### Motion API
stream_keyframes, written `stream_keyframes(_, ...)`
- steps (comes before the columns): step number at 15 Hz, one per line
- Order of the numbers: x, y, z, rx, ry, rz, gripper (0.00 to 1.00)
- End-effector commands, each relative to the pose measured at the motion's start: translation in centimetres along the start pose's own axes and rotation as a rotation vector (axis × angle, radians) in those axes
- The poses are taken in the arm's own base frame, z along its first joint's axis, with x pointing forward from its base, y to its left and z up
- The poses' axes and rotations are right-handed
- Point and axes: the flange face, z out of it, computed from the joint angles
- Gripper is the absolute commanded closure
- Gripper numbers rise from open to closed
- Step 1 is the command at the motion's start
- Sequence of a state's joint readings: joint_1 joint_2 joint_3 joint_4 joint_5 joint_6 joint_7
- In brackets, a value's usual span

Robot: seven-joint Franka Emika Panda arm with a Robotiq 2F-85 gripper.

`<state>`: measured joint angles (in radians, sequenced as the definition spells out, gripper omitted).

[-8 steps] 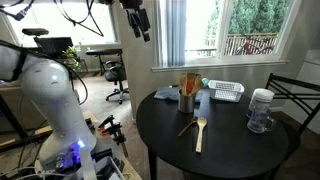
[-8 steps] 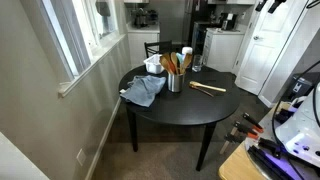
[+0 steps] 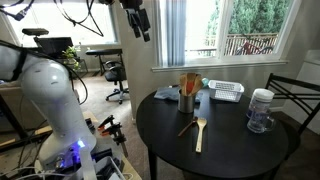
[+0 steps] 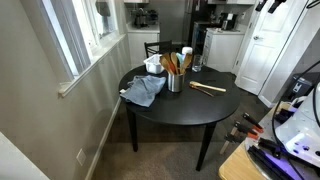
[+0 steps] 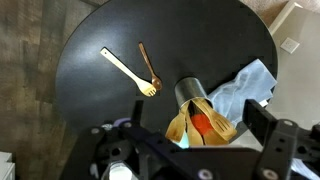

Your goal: Put the brown spoon in the silver holder.

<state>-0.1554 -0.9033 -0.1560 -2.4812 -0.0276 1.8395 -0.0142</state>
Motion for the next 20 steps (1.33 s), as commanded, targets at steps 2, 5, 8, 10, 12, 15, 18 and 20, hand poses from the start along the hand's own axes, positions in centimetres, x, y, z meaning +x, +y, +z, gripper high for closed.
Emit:
stream_keyframes(2, 0.0, 0.0, 0.0, 0.0, -0.001, 0.0, 0.0)
stream_keyframes(5, 0.2, 0.8, 0.9, -0.017, 0.01, 0.007, 0.0)
stream_keyframes(8, 1.2, 2.2, 3.7, -0.062, 0.044, -0.011, 0.0)
stream_keyframes(10, 2.0, 2.7, 6.8, -0.059, 0.07, -0.046, 0.0)
stream_keyframes(12, 2.7, 2.8, 10.1, -0.02, 0.085, -0.088, 0.0)
stream_keyframes(15, 3.5, 1.7, 14.4, 0.063, 0.119, -0.169, 0.0)
stream_keyframes(18, 5.0, 0.0, 17.7, 0.114, 0.147, -0.199, 0.0)
stream_keyframes(20, 6.2, -0.8, 19.7, 0.151, 0.156, -0.178, 0.0)
